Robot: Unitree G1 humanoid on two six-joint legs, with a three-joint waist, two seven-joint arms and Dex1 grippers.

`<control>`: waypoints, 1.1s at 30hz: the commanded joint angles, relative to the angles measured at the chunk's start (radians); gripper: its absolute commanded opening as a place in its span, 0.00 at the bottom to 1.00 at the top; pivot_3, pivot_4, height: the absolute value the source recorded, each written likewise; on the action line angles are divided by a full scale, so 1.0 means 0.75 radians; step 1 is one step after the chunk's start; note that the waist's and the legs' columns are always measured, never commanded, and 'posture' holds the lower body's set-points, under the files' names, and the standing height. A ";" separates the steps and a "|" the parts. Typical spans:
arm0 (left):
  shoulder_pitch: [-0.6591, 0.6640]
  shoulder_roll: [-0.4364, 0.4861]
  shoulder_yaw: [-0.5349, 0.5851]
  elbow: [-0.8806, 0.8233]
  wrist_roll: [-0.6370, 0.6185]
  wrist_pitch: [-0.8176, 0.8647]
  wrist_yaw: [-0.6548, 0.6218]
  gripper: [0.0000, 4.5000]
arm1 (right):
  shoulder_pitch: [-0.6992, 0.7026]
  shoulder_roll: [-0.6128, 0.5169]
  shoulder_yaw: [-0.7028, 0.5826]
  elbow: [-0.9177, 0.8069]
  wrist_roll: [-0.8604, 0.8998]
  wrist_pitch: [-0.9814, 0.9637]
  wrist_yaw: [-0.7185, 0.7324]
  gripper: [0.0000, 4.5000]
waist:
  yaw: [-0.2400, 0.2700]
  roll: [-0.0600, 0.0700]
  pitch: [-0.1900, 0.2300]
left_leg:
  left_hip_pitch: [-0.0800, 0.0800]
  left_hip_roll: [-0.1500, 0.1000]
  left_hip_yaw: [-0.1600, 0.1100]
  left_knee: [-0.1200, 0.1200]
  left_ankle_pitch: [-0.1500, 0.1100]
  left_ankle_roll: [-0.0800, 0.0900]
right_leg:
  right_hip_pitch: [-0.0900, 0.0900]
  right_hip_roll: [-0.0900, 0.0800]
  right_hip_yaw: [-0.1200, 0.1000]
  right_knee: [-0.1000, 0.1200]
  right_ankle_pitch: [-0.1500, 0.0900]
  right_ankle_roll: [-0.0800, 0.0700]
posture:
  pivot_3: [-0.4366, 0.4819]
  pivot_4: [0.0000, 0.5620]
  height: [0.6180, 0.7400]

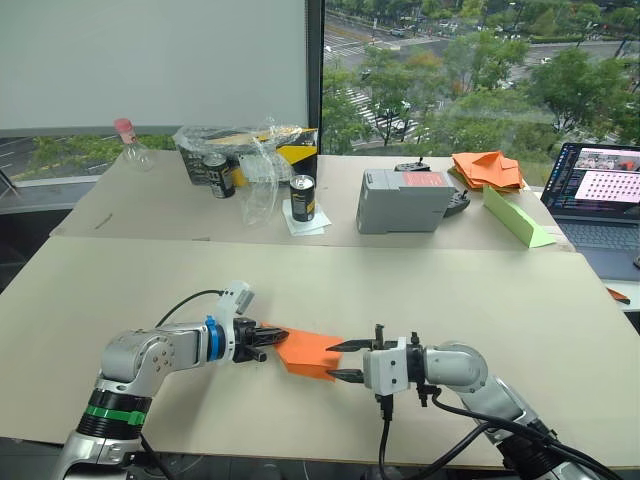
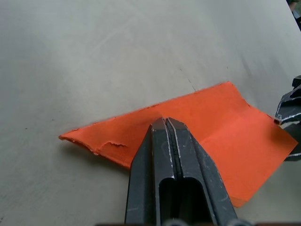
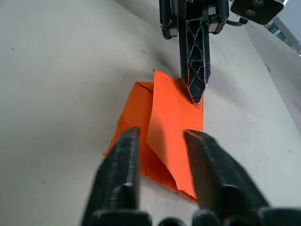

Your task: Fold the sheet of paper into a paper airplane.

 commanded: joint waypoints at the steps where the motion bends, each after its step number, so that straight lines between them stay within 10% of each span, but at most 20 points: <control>1: 0.023 -0.001 -0.024 0.029 0.050 0.040 0.023 0.00 | -0.023 -0.003 -0.004 0.005 -0.017 -0.076 -0.023 0.01 | 0.000 0.000 0.000 | 0.000 0.000 0.000 0.000 0.000 0.000 | 0.000 0.000 0.000 0.000 0.000 0.000 | 0.48 0.27 1.00; 10: 0.026 0.001 -0.020 0.025 0.051 0.041 0.023 0.00 | -0.019 -0.004 -0.009 0.020 -0.004 -0.036 -0.010 0.00 | 0.000 0.000 0.000 | 0.000 0.000 0.000 0.000 0.000 0.000 | 0.000 0.000 0.000 0.000 0.000 0.000 | 0.48 0.27 1.00; 33: 0.015 -0.015 -0.018 0.023 0.062 0.039 0.016 0.00 | -0.096 0.132 -0.141 -0.182 0.497 1.111 0.008 0.00 | 0.000 0.000 0.000 | 0.001 0.000 -0.001 0.000 0.000 0.001 | 0.000 0.000 0.000 0.001 0.000 0.000 | 0.48 0.27 1.00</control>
